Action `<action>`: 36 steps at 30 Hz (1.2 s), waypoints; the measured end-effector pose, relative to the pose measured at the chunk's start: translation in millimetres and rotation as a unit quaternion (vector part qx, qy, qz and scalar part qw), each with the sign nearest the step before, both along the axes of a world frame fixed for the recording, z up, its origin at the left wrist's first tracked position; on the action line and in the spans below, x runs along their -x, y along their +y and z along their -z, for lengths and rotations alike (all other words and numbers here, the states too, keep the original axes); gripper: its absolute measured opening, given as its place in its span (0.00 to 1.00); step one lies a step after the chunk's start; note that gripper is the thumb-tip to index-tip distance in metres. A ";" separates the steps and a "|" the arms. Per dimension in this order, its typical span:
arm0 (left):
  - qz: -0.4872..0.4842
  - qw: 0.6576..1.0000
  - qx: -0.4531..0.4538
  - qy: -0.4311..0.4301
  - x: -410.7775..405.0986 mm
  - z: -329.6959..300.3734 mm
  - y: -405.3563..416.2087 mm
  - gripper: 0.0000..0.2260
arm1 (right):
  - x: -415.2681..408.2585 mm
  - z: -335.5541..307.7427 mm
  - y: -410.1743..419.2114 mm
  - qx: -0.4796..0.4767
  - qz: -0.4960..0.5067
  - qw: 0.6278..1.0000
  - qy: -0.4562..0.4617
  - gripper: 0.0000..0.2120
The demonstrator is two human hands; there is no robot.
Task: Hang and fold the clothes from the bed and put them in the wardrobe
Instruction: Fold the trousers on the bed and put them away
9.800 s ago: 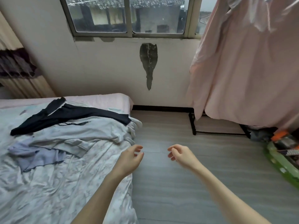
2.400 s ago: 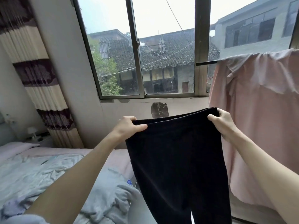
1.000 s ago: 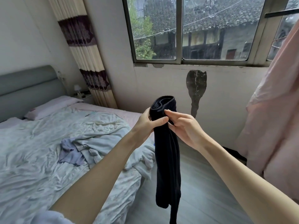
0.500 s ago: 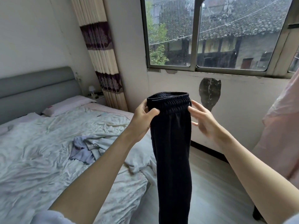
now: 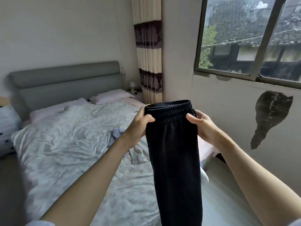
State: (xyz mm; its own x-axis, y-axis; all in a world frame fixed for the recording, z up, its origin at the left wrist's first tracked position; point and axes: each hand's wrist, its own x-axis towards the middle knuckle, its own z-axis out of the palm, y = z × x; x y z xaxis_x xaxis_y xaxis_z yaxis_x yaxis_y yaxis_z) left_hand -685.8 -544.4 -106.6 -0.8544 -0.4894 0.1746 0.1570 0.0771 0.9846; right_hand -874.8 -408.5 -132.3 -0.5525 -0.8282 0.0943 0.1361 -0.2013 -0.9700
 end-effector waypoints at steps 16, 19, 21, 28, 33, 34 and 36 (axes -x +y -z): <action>-0.221 0.968 0.040 -0.109 -105.5 83.3 -362.0 0.19 | -84.2 45.0 -431.4 -0.157 -0.077 0.970 0.168 0.15; -0.264 0.955 0.003 -0.137 -111.7 129.1 -428.1 0.18 | -96.2 90.9 -509.1 -0.186 -0.080 0.967 0.154 0.16; -0.300 0.942 -0.020 -0.151 -114.2 162.0 -465.9 0.18 | -100.0 127.6 -555.5 -0.200 -0.089 0.964 0.153 0.16; -0.427 0.872 -0.047 -0.235 -116.1 338.1 -595.2 0.24 | -95.3 302.9 -710.5 -0.265 -0.114 0.942 0.172 0.13; -0.497 0.779 0.020 -0.383 -116.1 425.2 -624.9 0.24 | -97.1 393.6 -739.4 -0.303 -0.074 0.855 0.415 0.24; -0.473 0.768 0.067 -0.427 -113.5 442.3 -620.9 0.24 | -101.9 412.8 -732.6 -0.295 -0.078 0.825 0.475 0.25; -0.406 0.752 0.194 -0.482 -106.5 469.5 -604.0 0.22 | -116.3 439.5 -711.0 -0.256 -0.096 0.773 0.573 0.25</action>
State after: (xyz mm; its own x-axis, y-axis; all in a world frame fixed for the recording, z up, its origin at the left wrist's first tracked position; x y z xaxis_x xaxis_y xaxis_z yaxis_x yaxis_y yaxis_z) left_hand -579.3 -1148.5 -576.1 -0.1232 -0.9898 -0.0710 -0.8688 0.0730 0.4898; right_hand -758.5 -1119.6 -571.8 -0.2119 -0.9752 0.0641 -0.8916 0.1660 -0.4213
